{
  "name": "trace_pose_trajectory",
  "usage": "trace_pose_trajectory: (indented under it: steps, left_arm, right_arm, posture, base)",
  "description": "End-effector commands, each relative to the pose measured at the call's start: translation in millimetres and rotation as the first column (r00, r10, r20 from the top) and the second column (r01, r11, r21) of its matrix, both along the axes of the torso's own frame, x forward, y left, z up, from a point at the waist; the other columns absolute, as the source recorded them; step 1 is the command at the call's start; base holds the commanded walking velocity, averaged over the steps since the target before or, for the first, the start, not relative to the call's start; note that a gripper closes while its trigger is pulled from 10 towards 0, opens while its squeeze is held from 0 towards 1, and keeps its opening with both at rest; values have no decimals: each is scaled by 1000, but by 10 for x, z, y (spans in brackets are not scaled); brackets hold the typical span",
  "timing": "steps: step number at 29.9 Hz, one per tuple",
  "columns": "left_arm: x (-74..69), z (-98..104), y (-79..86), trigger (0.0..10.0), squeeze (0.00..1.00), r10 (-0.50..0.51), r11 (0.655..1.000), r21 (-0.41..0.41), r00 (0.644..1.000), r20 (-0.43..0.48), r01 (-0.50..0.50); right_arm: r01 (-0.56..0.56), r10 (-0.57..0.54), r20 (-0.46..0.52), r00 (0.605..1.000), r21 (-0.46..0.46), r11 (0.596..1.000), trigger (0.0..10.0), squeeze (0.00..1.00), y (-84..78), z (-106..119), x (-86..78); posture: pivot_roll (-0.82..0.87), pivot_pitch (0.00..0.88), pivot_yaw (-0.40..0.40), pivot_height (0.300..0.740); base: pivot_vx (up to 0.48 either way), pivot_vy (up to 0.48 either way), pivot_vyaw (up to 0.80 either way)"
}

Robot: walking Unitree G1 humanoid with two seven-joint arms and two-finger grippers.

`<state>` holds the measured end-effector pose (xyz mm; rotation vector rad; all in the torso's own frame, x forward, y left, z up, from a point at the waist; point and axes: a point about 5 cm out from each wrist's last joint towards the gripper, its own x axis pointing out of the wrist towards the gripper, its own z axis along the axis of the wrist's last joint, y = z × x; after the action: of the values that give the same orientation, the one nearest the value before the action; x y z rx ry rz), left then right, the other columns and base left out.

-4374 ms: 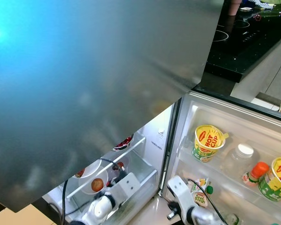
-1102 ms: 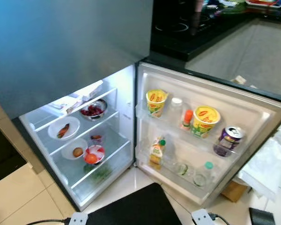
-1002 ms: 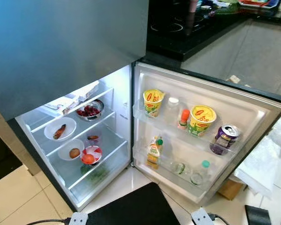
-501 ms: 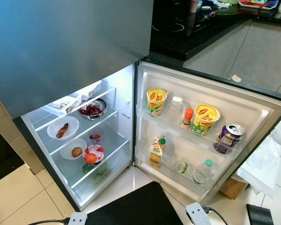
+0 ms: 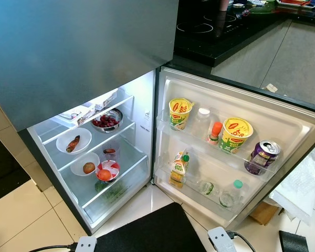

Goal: Restocking fridge

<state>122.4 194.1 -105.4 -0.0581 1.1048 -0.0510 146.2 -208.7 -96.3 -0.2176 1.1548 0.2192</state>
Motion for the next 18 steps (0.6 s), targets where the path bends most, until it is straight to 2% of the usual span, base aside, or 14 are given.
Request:
trace_pose_trajectory:
  steps: [1,10,18]
  left_arm:
    - [-31,-16,-24,10000,0,10,1000,-14,1000,-23,-10]
    - [13,-8,-40,10000,0,50,999,-21,999,-15,-50]
    - [-12,-13,-14,10000,0,42,999,-14,999,-29,-42]
  right_arm:
    - [17,-17,-10,1000,-6,1000,10000,0,-26,-6,-25]
    - [37,-37,9,999,-6,999,10000,0,-28,22,54]
    - [29,-29,11,1000,-5,1000,10000,0,-19,28,73]
  posture:
    - [-7,0,-29,739]
    - [-1,0,-38,739]
    - [-1,0,-35,739]
  base:
    - [0,0,0]
    - [0,0,0]
    - [0,0,0]
